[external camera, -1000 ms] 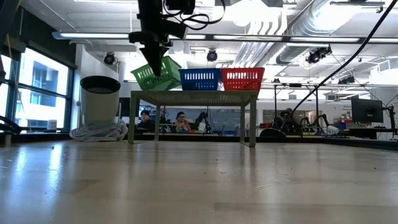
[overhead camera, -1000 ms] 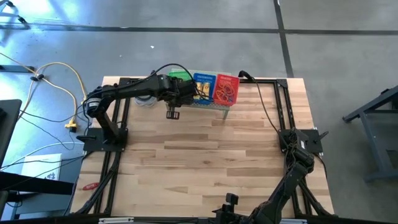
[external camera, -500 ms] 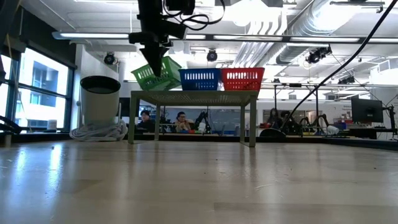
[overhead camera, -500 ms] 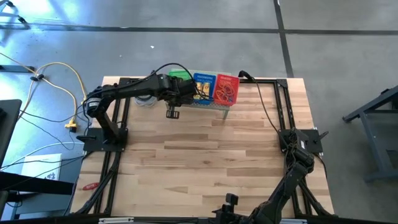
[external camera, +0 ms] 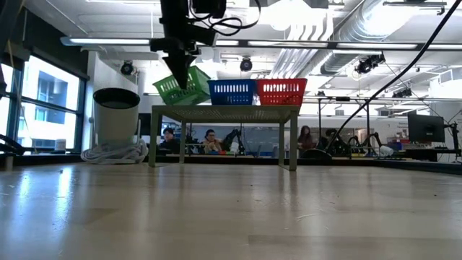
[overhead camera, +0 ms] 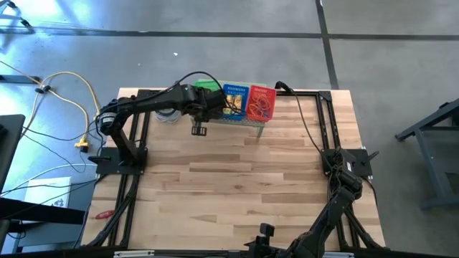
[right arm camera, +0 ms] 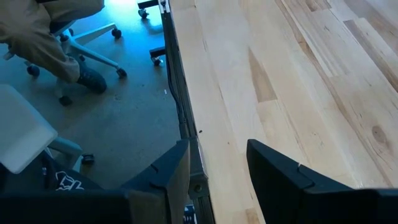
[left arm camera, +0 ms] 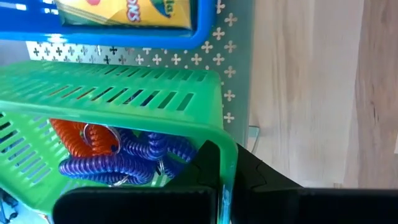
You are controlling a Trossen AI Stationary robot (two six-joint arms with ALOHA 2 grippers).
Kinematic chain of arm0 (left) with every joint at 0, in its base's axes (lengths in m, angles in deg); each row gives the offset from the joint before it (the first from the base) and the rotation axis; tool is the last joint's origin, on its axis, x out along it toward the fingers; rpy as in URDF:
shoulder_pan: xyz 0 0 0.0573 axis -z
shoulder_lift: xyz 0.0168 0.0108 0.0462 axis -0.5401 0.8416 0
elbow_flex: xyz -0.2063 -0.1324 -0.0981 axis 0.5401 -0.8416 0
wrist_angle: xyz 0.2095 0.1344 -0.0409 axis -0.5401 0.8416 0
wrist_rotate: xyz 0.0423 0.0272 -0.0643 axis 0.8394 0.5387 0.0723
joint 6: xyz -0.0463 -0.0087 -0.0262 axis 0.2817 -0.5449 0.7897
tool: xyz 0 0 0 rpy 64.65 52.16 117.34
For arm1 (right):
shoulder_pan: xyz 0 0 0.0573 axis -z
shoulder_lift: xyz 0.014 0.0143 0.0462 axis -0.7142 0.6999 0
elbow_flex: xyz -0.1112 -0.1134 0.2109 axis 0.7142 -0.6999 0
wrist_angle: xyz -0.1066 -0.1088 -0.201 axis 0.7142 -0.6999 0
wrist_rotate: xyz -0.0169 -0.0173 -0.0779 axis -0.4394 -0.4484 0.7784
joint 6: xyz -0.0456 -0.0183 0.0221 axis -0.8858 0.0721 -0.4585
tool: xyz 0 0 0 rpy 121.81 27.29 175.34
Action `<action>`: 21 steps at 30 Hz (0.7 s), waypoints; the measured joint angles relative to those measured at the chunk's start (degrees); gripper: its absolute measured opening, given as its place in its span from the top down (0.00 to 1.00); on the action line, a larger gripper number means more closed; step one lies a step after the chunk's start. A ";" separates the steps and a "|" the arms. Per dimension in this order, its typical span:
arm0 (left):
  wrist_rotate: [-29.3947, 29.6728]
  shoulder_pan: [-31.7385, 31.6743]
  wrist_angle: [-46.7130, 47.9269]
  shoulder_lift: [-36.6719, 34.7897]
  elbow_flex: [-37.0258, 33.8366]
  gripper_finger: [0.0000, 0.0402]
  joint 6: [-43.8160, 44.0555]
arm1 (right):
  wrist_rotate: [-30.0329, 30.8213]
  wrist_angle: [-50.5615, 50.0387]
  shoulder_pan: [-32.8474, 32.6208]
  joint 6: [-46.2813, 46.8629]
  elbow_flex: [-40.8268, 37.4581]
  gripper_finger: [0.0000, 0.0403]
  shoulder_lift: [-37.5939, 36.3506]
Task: Pick & Place Office Desk Supplies
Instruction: Put the green bin on the shelf
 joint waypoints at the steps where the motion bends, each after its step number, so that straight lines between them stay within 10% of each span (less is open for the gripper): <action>1: 0.00 -0.04 0.02 0.00 0.00 1.00 0.05 | 0.00 0.00 -0.01 0.00 -0.01 0.63 0.00; 21: -0.66 -0.29 -0.43 2.80 -0.04 0.99 2.60 | -0.02 -0.20 -0.01 -0.35 -0.01 0.63 0.00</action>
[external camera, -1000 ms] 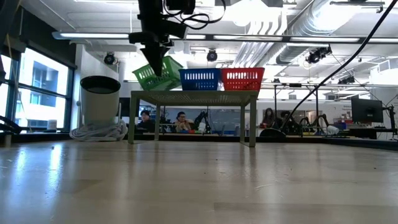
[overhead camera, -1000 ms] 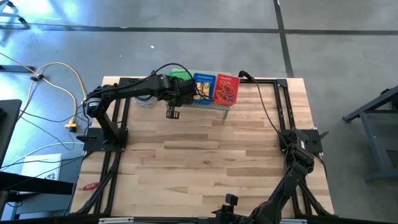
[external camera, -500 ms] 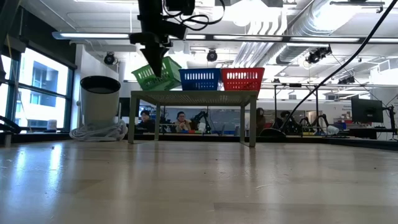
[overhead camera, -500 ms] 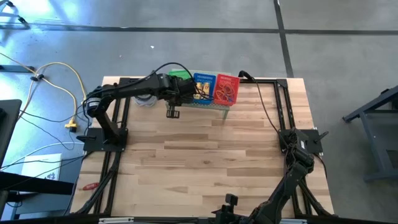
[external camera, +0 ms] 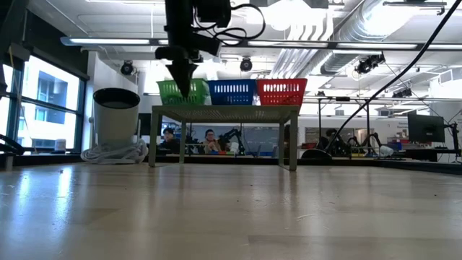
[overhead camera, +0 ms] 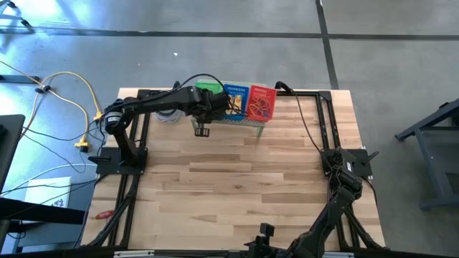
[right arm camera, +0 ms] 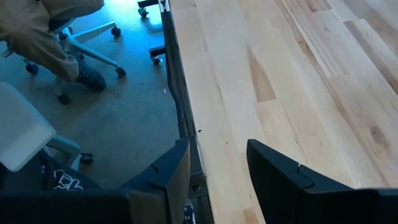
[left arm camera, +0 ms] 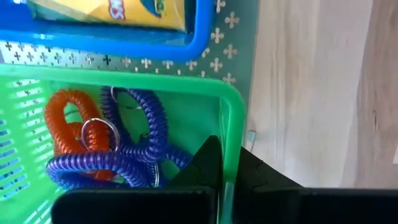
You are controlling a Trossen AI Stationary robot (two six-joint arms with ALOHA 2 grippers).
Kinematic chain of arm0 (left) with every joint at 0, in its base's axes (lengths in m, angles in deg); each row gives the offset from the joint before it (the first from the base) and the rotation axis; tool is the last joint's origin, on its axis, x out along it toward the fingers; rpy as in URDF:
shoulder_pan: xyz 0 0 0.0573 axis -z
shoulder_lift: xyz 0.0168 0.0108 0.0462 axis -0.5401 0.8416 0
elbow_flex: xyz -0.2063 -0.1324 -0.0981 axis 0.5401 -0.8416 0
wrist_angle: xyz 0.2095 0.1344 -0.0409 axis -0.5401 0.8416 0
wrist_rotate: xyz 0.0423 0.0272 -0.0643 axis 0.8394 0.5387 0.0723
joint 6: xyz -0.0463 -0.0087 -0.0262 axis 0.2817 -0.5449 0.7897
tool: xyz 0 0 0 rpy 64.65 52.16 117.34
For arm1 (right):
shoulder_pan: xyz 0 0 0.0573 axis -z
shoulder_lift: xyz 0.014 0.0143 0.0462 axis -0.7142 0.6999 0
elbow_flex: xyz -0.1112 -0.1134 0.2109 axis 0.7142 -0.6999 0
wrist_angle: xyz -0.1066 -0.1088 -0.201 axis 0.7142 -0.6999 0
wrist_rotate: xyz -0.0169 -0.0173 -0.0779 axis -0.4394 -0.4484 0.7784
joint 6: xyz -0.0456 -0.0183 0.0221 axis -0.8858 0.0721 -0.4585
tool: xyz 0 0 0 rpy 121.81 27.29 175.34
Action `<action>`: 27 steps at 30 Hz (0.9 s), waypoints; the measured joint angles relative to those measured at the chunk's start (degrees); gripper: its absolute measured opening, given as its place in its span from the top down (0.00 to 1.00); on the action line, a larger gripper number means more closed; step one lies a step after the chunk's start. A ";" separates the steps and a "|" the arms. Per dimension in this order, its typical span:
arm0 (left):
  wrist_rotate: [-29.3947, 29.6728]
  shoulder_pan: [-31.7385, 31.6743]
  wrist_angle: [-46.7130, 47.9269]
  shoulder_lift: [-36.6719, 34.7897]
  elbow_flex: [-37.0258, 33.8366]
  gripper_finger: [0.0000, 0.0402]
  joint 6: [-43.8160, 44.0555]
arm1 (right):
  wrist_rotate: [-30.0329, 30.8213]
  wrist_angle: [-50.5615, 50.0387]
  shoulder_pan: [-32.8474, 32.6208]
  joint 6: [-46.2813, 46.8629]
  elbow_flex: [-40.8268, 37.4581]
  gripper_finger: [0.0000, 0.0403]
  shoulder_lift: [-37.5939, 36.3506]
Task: Pick & Place Office Desk Supplies
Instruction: Put the green bin on the shelf, then return to Home Position
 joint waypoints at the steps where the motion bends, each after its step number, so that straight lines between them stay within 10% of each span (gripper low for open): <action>1: 0.02 0.07 -0.31 0.02 0.00 0.98 0.01 | 0.00 0.00 0.00 -0.07 0.00 0.63 0.00; 11: 0.72 0.26 -0.91 0.02 0.00 0.80 -0.24 | 0.00 -0.42 0.00 -0.07 0.00 0.63 0.00; 27: 18.31 9.37 -2.15 -0.59 0.00 0.76 -4.31 | 0.01 -0.46 0.00 -0.09 0.01 0.63 0.00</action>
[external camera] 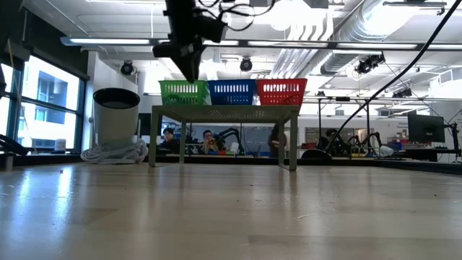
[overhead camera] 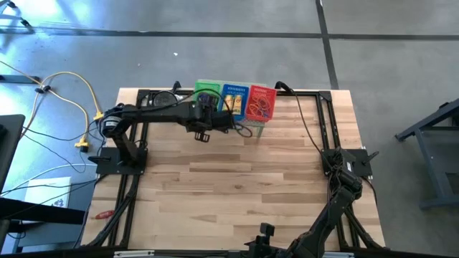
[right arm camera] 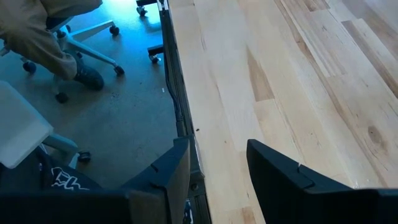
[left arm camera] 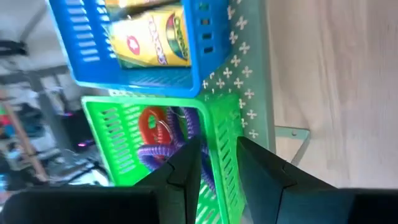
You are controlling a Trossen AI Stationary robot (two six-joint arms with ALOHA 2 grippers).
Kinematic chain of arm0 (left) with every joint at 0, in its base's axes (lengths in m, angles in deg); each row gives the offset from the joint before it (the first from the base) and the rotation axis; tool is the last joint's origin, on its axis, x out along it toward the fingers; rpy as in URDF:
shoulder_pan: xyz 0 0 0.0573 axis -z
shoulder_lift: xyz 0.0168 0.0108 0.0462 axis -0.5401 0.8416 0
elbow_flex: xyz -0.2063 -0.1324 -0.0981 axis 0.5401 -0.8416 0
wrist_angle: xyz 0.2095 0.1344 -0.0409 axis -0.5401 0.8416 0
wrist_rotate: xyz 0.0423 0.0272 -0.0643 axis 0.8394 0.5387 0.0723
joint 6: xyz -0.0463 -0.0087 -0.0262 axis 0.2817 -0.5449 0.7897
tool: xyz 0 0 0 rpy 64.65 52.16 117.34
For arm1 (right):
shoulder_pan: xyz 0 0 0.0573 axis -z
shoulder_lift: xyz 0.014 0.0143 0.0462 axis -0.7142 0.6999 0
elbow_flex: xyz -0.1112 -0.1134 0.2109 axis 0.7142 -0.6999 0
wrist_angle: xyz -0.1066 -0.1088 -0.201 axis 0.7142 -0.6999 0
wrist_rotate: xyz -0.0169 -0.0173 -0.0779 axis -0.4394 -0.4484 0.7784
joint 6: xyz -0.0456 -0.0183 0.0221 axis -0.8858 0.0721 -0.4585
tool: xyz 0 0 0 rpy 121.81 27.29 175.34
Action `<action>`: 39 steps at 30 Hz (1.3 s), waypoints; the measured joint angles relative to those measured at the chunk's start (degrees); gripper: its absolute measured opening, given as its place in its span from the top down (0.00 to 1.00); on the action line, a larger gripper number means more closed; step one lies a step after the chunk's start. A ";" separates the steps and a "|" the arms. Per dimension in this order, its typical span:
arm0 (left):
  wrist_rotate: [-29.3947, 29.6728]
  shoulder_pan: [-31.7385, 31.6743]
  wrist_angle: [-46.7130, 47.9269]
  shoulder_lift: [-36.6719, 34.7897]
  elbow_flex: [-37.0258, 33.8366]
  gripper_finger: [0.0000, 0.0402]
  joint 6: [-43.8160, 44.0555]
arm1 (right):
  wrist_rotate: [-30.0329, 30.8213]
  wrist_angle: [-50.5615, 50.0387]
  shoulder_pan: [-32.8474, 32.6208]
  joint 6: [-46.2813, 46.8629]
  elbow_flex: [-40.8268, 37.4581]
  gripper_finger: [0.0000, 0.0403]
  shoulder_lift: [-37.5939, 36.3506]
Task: Pick & Place Office Desk Supplies
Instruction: Return to Home Position
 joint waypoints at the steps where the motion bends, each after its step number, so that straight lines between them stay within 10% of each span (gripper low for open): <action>1: 1.16 0.77 0.02 -0.23 0.00 0.76 -0.10 | -0.01 0.00 0.00 0.00 -0.01 0.63 0.00; 11: 16.43 10.11 -2.25 -6.75 0.04 0.76 0.56 | -0.22 2.53 0.61 -4.16 -0.01 0.63 0.00; 18: 7.56 18.34 4.29 -16.94 0.11 0.77 19.50 | -9.19 4.26 3.36 -10.23 -0.01 0.66 0.00; 28: -7.08 21.09 21.93 -24.50 -0.18 0.77 51.98 | -11.83 -7.32 3.80 -16.26 -0.01 0.99 -0.41; 39: -7.39 29.23 14.03 -32.72 -16.24 0.98 49.68 | -0.98 -24.73 -3.04 -10.10 -0.01 0.99 -2.83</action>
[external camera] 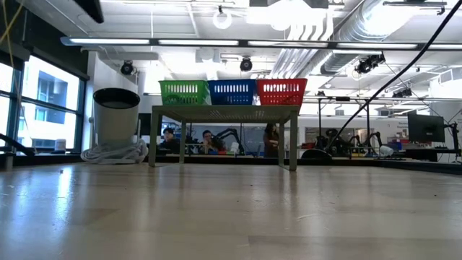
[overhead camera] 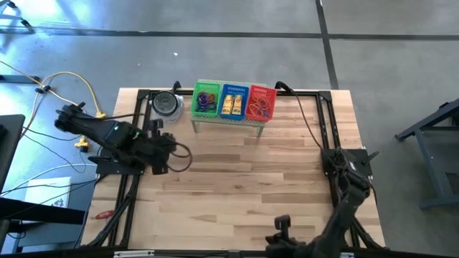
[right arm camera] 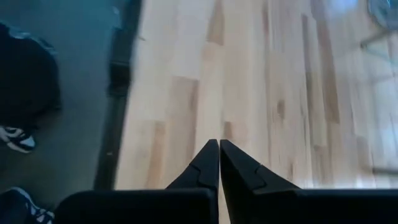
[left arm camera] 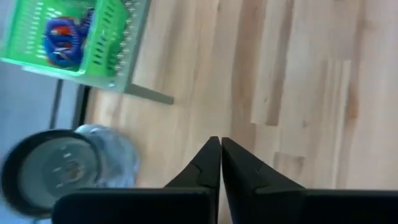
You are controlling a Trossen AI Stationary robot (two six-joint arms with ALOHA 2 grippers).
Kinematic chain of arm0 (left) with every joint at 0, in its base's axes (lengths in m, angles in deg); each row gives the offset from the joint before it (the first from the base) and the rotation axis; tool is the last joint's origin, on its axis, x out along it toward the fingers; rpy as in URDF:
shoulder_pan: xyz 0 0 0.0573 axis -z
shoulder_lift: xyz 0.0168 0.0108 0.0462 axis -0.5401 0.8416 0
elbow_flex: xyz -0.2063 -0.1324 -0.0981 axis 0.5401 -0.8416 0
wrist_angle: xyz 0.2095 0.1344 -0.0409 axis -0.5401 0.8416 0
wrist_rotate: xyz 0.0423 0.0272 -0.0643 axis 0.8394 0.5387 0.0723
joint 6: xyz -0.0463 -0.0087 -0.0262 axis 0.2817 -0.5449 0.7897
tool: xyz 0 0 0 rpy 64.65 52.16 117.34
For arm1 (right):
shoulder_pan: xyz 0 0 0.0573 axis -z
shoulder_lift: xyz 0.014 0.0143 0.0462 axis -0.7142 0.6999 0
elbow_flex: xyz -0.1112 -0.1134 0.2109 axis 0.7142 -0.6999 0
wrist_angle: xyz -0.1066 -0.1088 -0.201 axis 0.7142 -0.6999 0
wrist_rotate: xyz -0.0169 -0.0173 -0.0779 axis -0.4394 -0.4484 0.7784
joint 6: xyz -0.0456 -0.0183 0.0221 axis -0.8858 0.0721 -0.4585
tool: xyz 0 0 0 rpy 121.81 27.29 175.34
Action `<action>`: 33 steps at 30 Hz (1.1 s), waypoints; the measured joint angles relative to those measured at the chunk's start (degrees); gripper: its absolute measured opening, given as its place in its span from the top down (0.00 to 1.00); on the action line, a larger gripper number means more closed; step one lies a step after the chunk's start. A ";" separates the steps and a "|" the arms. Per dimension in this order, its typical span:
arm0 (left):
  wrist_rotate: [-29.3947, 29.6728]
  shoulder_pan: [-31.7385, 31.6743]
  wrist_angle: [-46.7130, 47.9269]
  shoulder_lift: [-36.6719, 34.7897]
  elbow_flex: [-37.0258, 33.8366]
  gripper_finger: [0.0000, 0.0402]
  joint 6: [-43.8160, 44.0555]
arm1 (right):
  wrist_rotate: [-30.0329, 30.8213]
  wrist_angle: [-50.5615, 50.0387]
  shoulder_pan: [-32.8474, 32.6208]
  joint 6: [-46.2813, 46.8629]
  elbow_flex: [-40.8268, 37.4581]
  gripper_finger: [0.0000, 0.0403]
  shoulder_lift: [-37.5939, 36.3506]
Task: Pick & Place Office Desk Supplies
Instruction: Return to Home Position
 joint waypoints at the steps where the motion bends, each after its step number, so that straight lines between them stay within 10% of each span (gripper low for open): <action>1: 0.04 0.86 -1.60 -1.73 -2.33 0.99 0.43 | 0.63 0.73 -0.58 -1.31 0.00 0.99 -0.38; 18: 1.87 5.73 -57.24 -37.17 -43.31 1.00 -12.97 | 5.81 -5.45 -1.36 -9.29 -2.96 0.99 -22.59; 24: 1.04 5.67 -69.94 -45.03 -54.37 1.00 -13.60 | 6.32 6.86 -3.42 -4.71 -22.27 0.99 -37.76; 33: 0.98 5.69 -75.11 -51.53 -63.99 1.00 -9.06 | 2.33 50.64 -1.13 -21.80 -66.15 0.99 -62.70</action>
